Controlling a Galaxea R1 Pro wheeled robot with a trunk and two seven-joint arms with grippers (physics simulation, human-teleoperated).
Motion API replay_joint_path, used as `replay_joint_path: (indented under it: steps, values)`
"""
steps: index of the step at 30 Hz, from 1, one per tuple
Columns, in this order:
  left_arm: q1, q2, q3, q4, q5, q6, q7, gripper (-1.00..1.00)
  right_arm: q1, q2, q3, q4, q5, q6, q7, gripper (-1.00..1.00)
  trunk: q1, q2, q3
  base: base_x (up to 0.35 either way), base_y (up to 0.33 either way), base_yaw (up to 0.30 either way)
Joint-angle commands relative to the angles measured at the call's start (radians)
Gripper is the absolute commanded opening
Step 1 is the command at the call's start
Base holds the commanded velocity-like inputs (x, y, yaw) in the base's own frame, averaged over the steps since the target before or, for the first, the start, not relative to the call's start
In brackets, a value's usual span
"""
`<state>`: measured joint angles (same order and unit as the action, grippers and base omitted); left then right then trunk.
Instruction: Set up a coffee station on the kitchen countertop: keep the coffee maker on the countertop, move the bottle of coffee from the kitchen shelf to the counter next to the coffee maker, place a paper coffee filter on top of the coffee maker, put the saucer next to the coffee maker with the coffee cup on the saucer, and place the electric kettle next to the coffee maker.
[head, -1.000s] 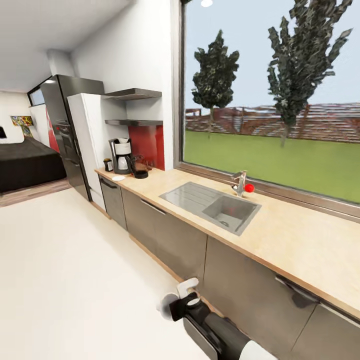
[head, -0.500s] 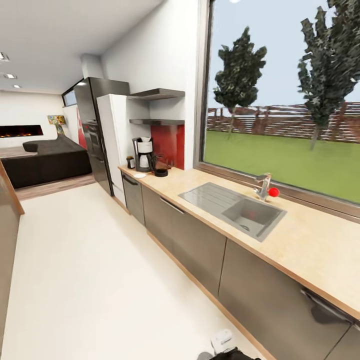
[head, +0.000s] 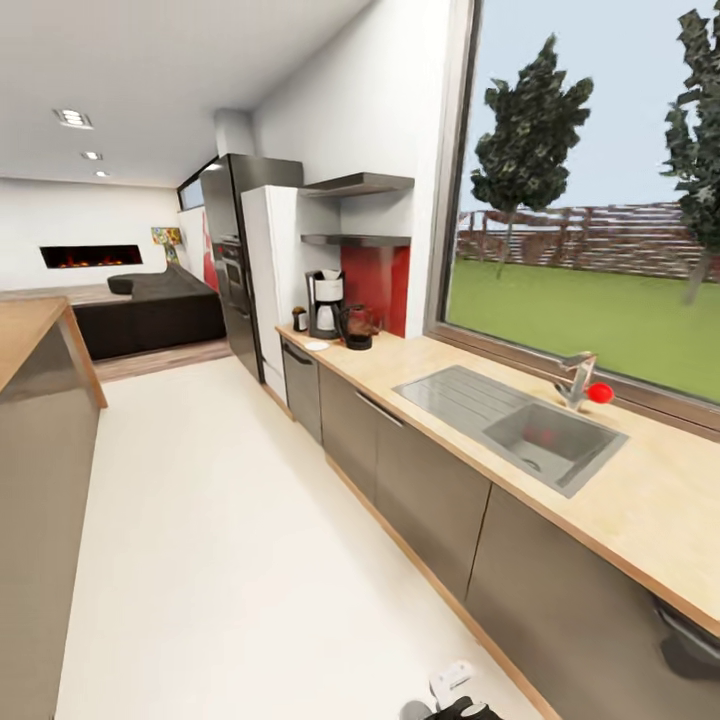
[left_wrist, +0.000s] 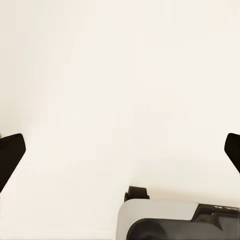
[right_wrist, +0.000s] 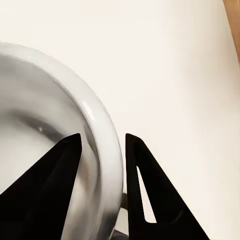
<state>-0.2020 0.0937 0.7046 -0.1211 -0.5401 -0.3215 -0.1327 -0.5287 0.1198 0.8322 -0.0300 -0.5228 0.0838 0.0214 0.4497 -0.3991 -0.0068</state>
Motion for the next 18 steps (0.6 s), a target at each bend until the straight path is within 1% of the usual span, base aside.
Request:
replay_joint_path:
  steps: [1, 10, 13, 18]
  values:
    - [0.000, 0.000, 0.009, 0.001, -0.004, -0.002, -0.005, 1.00, 0.000, 0.000, 0.008, -0.001, -0.010, 0.004, 0.002, -1.00, 0.000, -0.001, -0.002, 0.000, 0.000, 0.255]
    - [-0.002, 0.000, 0.007, 0.003, -0.006, -0.002, -0.007, 1.00, 0.000, 0.000, 0.008, -0.001, -0.011, 0.004, 0.000, -1.00, 0.000, -0.001, -0.008, 0.009, 0.000, 0.261]
    - [-0.002, 0.000, 0.007, 0.003, -0.006, -0.002, -0.006, 1.00, 0.000, 0.000, 0.008, -0.001, -0.011, 0.004, 0.000, -1.00, 0.000, -0.001, -0.010, 0.218, 0.000, 0.262]
    - [-0.002, -0.001, 0.007, 0.003, -0.006, -0.002, -0.007, 1.00, 0.000, 0.000, 0.007, -0.001, -0.011, 0.004, 0.000, -1.00, 0.000, -0.001, -0.013, 0.318, 0.000, 0.262]
